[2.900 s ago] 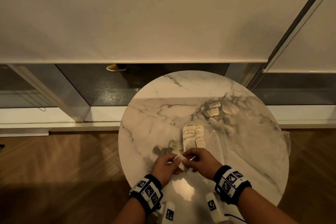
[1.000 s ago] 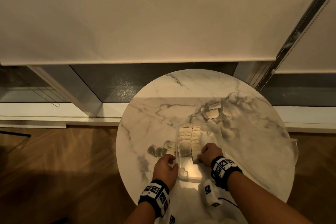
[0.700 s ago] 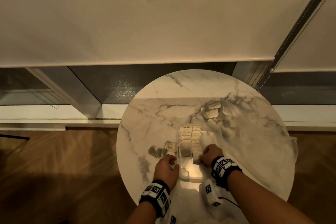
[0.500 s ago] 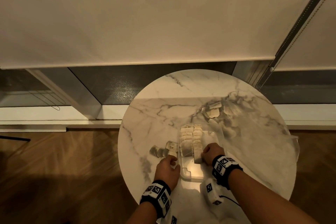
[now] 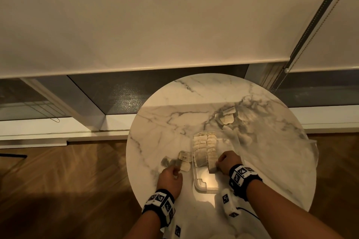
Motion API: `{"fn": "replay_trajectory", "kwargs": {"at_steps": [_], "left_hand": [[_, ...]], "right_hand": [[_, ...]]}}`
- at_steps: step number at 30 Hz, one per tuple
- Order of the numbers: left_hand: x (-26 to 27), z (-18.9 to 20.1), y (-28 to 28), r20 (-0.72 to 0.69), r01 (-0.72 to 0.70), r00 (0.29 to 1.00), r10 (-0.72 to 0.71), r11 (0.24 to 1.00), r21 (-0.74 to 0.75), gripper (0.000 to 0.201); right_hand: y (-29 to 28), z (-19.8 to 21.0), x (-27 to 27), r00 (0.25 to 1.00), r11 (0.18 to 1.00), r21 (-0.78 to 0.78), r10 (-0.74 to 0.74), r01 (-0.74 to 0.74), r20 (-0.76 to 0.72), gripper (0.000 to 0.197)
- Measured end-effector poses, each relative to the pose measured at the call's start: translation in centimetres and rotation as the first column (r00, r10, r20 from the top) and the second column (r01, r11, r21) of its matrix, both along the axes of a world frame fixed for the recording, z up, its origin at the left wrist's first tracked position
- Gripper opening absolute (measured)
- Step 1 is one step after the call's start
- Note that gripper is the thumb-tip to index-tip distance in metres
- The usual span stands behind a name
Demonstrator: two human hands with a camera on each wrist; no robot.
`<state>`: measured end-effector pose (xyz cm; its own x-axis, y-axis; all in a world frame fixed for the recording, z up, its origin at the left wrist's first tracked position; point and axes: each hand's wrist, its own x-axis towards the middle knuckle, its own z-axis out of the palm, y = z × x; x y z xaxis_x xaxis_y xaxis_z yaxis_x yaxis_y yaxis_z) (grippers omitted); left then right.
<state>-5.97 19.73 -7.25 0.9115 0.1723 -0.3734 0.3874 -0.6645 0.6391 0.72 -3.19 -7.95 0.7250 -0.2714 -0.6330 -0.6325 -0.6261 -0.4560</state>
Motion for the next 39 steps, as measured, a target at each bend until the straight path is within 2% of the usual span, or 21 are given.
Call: {"fn": "replay_trajectory", "kwargs": {"at_steps": [5,8,10,14,18,20,25,29,31,34,36,39], "left_hand": [[2.2,-0.3,0.7,0.062,0.027,0.998,-0.03,0.998,0.05,0.017],[4.3,-0.6,0.7,0.071,0.105,0.991,-0.114,0.986,0.127,0.019],[5.6,-0.7,0.6,0.052,0.177,0.981,-0.189,0.968,0.18,0.028],[7.4,-0.9,0.1,-0.057,0.363,0.929,-0.365,0.875,0.32,0.043],[7.9,-1.5,-0.1,-0.181,0.51,0.858,-0.481,0.754,0.414,0.036],[7.8,-1.9,0.2,-0.187,0.525,0.848,-0.496,0.731,0.437,0.033],[7.1,-2.4,0.8,-0.128,0.509,0.85,-0.511,0.735,0.447,0.029],[6.7,-2.5,1.1,-0.158,0.537,0.83,-0.535,0.686,0.491,0.028],[6.6,-2.7,1.4,-0.178,0.53,0.839,-0.515,0.695,0.486,0.033],[6.4,-2.9,2.0,-0.187,0.488,0.871,-0.455,0.75,0.446,0.043],[6.2,-3.0,2.4,-0.162,0.469,0.881,-0.445,0.776,0.422,0.035],[5.8,-2.7,3.1,-0.069,0.325,0.945,-0.32,0.898,0.296,0.025]], "right_hand": [[-0.2,0.1,-0.7,0.999,0.999,0.016,-0.043,0.042,0.017,0.014],[-0.2,0.2,-1.3,0.998,0.998,0.029,-0.057,0.056,0.041,0.013],[-0.1,0.6,-1.9,0.997,0.998,0.046,-0.053,0.05,0.056,0.01],[0.4,2.0,-3.3,0.994,0.992,0.117,-0.055,0.043,0.095,0.005],[0.4,3.1,-4.3,0.988,0.982,0.187,-0.037,0.008,0.153,0.003],[0.1,3.5,-4.6,0.984,0.982,0.187,-0.048,0.016,0.172,0.003],[-0.2,4.1,-5.3,0.979,0.982,0.183,-0.075,0.04,0.192,0.004],[0.3,4.5,-5.8,0.978,0.979,0.199,-0.088,0.049,0.189,0.004],[0.5,4.7,-5.9,0.979,0.976,0.214,-0.086,0.045,0.187,0.004],[1.0,5.2,-6.1,0.977,0.969,0.246,-0.086,0.035,0.198,0.002],[1.2,5.5,-6.1,0.976,0.965,0.26,-0.078,0.022,0.205,0.002],[1.5,5.5,-5.9,0.976,0.968,0.25,-0.054,0.0,0.211,0.005]]}}
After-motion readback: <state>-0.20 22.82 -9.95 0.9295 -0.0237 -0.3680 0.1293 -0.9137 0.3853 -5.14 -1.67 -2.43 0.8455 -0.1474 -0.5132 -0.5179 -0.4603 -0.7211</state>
